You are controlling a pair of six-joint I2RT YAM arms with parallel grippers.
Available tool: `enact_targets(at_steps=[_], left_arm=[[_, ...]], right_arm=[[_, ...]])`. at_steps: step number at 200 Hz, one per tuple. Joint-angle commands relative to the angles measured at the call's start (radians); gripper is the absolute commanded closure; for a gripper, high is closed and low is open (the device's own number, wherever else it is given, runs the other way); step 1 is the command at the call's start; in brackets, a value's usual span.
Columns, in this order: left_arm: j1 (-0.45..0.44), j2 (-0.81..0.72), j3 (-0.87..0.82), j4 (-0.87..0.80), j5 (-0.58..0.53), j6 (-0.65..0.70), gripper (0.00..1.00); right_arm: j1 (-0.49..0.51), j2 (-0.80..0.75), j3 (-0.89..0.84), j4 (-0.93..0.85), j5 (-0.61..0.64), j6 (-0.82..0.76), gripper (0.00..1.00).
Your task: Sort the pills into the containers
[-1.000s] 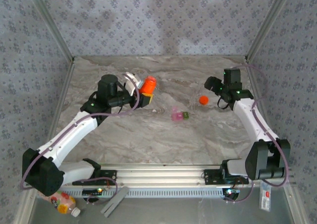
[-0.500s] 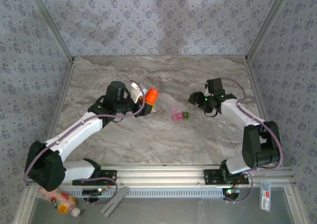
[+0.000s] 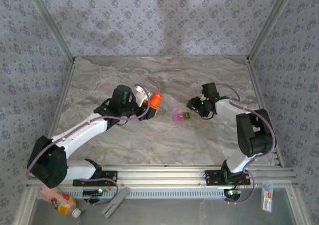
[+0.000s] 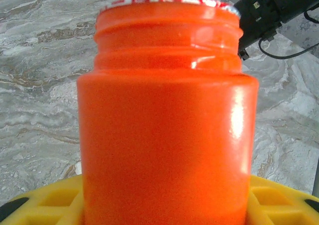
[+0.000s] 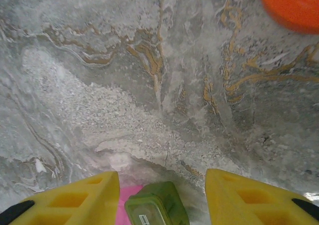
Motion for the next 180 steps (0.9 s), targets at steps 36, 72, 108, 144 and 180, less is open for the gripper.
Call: enact_targets(at_steps=[36, 72, 108, 144, 180], left_arm=[[-0.005, -0.007, -0.017, 0.062, -0.009, 0.002, 1.0], [-0.003, -0.011, -0.023, 0.066, -0.003, 0.001, 1.0], [-0.004, -0.01, -0.023, 0.07, 0.006, 0.001, 1.0], [-0.003, -0.009, -0.023, 0.072, 0.011, 0.0, 1.0], [-0.004, -0.01, -0.024, 0.072, 0.013, 0.003, 1.0]], right_arm=[[0.037, 0.044, 0.035, -0.001, 0.024, 0.008, 0.55], [0.065, 0.049, 0.035, -0.004, 0.025, 0.01, 0.59], [0.083, 0.033, 0.027, -0.004, 0.027, 0.019, 0.59], [0.106, 0.043, 0.027, 0.002, 0.028, 0.028, 0.6], [0.135, 0.061, 0.034, 0.01, 0.03, 0.036, 0.61]])
